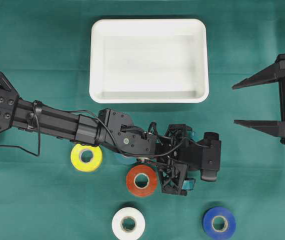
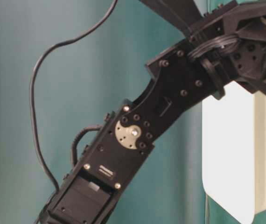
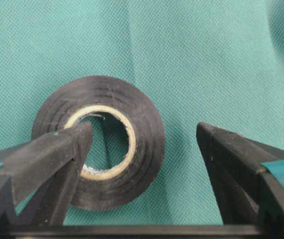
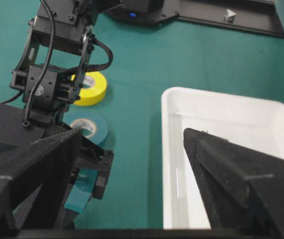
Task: Pick up the tape from a random location and place it into the white case.
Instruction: 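Lower the left gripper and pinch the black tape roll's rim, then lift the black tape with the left gripper and carry it leftward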
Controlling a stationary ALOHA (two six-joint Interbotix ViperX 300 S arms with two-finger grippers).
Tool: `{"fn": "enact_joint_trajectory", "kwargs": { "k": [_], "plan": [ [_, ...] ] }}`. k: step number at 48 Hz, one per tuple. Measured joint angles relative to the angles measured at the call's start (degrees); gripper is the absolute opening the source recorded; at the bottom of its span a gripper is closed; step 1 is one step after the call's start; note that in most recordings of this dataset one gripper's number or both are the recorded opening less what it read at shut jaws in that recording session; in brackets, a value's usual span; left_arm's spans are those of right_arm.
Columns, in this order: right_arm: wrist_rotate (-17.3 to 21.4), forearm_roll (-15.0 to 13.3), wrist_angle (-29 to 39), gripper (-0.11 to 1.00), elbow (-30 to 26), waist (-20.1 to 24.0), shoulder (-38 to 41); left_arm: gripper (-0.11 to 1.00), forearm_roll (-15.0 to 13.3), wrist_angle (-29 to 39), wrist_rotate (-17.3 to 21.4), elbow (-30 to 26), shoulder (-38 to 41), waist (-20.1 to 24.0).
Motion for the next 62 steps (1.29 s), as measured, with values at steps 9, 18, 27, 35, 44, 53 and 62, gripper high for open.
{"fn": "enact_joint_trajectory", "kwargs": {
  "k": [9,18,27,35,44,53,62],
  "plan": [
    [0.00,0.00,0.00,0.90,0.00,0.00,0.09,0.92,0.00,-0.18,0.09,0.18,0.18,0.00],
    [0.00,0.00,0.00,0.90,0.00,0.00,0.09,0.51,0.26,0.18,0.09,0.70,0.18,0.18],
    [-0.09,0.09,0.00,0.90,0.00,0.00,0.09,0.21,0.09,1.93,0.00,1.14,0.18,-0.26],
    [-0.35,0.09,-0.09,0.90,0.00,0.09,0.09,0.21,0.18,3.52,0.00,0.79,0.18,-0.35],
    [-0.35,0.00,-0.09,0.90,0.00,0.00,0.09,0.21,0.18,3.69,0.00,0.79,0.18,-0.35],
    [-0.26,0.09,0.00,0.90,0.00,0.00,0.00,0.21,0.18,3.78,0.00,0.62,0.18,-0.35],
    [-0.35,0.00,0.00,0.90,-0.09,0.00,-0.09,0.21,0.09,5.80,-0.09,-0.18,0.00,-0.35]
  ]
}}
